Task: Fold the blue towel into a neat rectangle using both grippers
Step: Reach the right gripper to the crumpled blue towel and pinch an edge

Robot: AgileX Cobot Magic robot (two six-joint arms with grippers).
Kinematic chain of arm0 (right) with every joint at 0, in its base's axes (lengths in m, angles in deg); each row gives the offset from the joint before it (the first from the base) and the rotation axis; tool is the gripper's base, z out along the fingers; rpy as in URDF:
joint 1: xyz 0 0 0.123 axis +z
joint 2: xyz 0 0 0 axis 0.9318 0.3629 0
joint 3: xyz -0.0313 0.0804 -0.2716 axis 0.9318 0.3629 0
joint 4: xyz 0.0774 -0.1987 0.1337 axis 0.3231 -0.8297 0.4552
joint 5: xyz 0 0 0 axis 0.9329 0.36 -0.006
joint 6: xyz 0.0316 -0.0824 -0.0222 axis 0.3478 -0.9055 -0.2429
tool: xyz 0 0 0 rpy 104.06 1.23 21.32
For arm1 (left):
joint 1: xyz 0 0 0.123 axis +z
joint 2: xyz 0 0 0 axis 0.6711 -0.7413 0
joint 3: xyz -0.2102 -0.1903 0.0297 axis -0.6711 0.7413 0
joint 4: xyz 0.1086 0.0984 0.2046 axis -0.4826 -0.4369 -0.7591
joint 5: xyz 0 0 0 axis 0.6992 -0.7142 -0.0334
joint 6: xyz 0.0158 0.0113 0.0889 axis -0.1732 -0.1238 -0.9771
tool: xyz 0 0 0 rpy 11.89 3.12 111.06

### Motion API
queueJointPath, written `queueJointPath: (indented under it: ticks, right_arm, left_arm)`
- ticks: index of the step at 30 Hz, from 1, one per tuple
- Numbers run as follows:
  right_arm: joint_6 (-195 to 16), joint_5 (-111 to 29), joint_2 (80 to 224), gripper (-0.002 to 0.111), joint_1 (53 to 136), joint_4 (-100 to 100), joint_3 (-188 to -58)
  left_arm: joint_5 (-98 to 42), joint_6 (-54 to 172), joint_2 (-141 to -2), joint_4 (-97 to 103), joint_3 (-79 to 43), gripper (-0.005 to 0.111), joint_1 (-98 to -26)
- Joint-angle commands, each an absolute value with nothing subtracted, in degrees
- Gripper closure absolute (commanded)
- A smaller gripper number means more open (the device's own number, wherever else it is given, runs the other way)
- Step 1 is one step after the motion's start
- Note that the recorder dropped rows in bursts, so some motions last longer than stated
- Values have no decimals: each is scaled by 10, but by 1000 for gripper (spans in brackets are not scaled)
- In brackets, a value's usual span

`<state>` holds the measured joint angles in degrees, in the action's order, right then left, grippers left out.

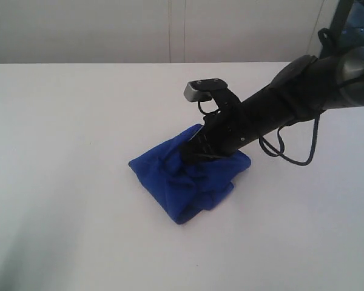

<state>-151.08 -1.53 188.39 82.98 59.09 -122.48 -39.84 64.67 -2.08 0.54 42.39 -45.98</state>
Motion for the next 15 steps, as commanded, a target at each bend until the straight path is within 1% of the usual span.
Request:
queueJointPath:
  ticks: [1,4,11,15]
  right_arm:
    - [-1532,-11,1833,108,812,562,-1228]
    - [-1505,-17,1796,108,805,523,-1226]
    - [-1359,-3,1741,108,804,353,-1226]
    - [-1347,26,1738,108,804,340,-1225]
  left_arm:
    - [-396,647,-18,11,426,107,-463]
    - [-396,647,-18,11,426,107,-463]
    - [-396,647,-18,11,426,107,-463]
    - [-396,647,-18,11,426,107,-463]
